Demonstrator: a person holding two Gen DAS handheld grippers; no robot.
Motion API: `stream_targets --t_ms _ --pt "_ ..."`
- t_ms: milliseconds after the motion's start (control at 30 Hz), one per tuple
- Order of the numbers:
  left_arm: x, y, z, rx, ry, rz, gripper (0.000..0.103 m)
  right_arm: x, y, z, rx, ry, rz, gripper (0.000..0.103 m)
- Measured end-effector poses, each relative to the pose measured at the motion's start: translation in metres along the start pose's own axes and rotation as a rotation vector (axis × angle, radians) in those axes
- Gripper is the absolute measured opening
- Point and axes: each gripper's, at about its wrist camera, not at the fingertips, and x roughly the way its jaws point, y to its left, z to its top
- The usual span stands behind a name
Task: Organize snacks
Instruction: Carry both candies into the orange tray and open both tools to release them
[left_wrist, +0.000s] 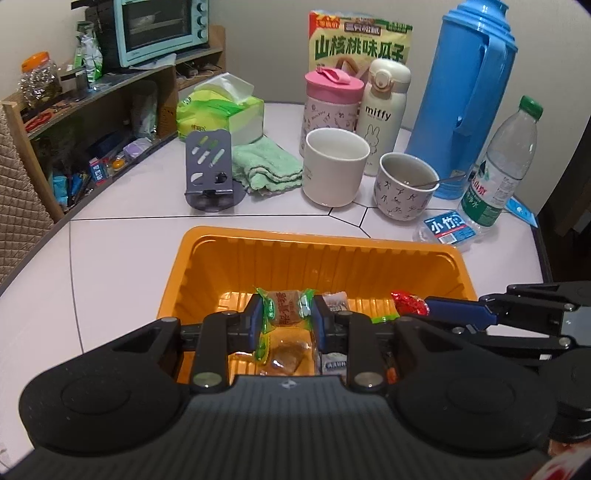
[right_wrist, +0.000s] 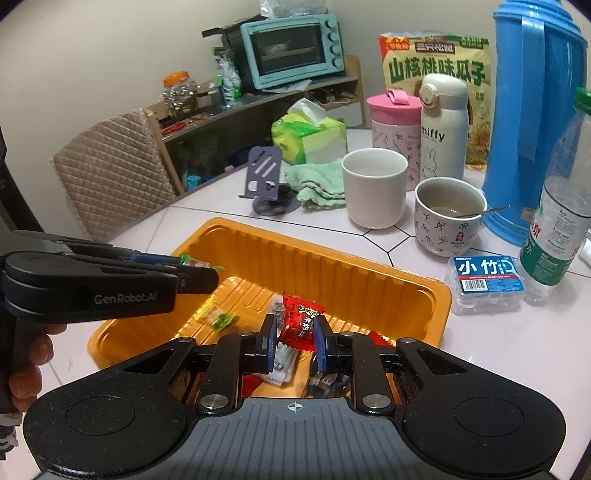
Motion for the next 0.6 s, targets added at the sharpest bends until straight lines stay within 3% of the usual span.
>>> stream_targets --t_ms 433,600 --pt "0.033 0.006 0.005 -0.008 0.033 -0.016 0.026 0.022 -0.01 0.005 0.035 0.015 -0.015 0.021" --pt "0.034 0.011 0.006 -0.029 0.027 -0.02 0.039 0.024 -0.012 0.005 0.048 0.019 -0.02 0.021"
